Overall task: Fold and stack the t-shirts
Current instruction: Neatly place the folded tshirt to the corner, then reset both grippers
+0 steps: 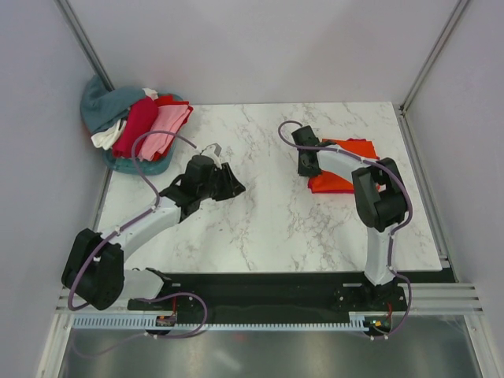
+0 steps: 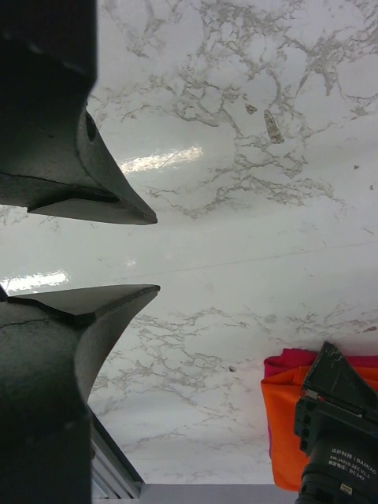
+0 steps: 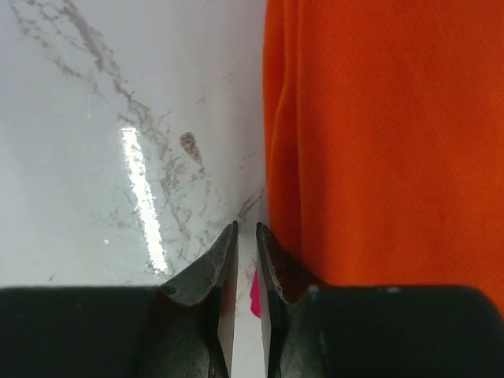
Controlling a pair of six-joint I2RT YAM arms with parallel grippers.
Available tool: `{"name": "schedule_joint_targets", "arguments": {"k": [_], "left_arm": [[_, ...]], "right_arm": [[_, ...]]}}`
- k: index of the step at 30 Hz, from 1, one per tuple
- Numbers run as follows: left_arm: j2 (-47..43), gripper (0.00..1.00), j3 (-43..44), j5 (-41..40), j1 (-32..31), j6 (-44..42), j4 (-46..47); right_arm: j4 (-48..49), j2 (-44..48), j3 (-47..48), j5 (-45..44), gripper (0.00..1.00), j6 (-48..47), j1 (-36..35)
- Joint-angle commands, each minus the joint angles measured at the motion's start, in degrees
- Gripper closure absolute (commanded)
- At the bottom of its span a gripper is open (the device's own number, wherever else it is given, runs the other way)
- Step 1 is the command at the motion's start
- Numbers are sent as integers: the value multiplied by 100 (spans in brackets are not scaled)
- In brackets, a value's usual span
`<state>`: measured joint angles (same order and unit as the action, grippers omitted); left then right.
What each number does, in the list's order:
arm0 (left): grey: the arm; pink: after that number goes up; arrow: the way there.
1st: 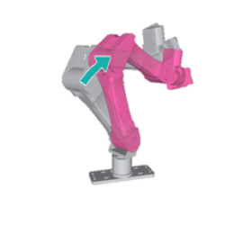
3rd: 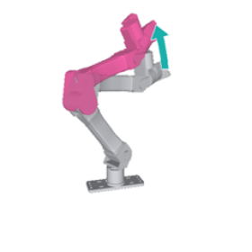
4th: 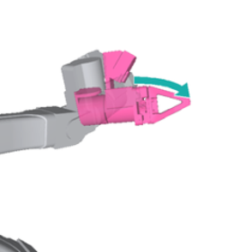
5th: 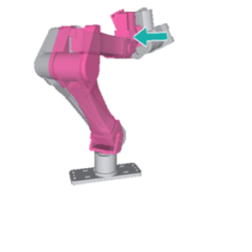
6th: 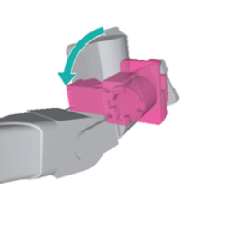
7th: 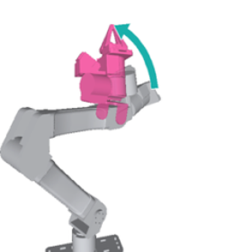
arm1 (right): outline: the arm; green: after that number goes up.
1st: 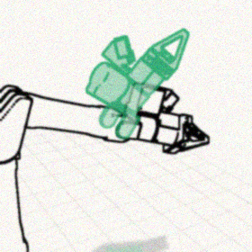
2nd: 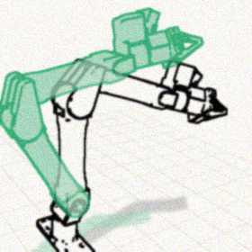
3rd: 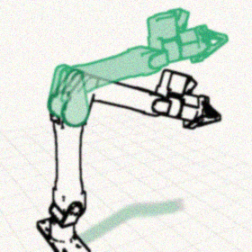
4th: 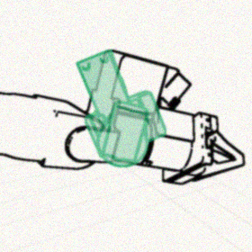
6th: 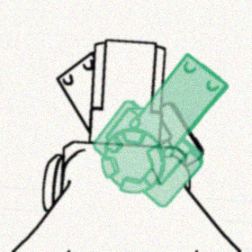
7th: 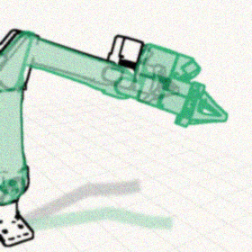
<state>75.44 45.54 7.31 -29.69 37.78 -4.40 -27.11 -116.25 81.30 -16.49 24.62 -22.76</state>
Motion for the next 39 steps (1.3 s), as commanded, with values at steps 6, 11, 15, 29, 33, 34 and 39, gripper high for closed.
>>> {"name": "schedule_joint_targets", "arguments": {"k": [6, 11, 15, 29, 33, 34, 39], "left_arm": [[-310, 57, -89, -98, 43, -262, 36], [-451, 57, -282, -142, 43, -192, 124], [-512, 57, -335, -142, 43, -183, 133], [-2489, 45, -2197, -713, 34, -824, 1073], [-3201, 24, -2690, -1143, 34, -1106, 1108], [-3324, 18, -2873, -1423, 34, -1071, 1117], [-4010, 0, -3288, -1979, 34, -667, 1117]], "right_arm": [[-356, -57, 18, -855, 77, -54, 105], [-347, 216, -210, -926, 76, -72, 150], [-252, 706, -438, -874, 69, -141, 123], [3322, 4599, -4127, -1172, 18, -995, -1591], [4553, 5986, -5848, -1121, 14, -741, -1599], [4714, 6174, -6080, -867, 14, -740, -1600], [4496, 6904, -6688, -760, 11, -616, -1600]]}}
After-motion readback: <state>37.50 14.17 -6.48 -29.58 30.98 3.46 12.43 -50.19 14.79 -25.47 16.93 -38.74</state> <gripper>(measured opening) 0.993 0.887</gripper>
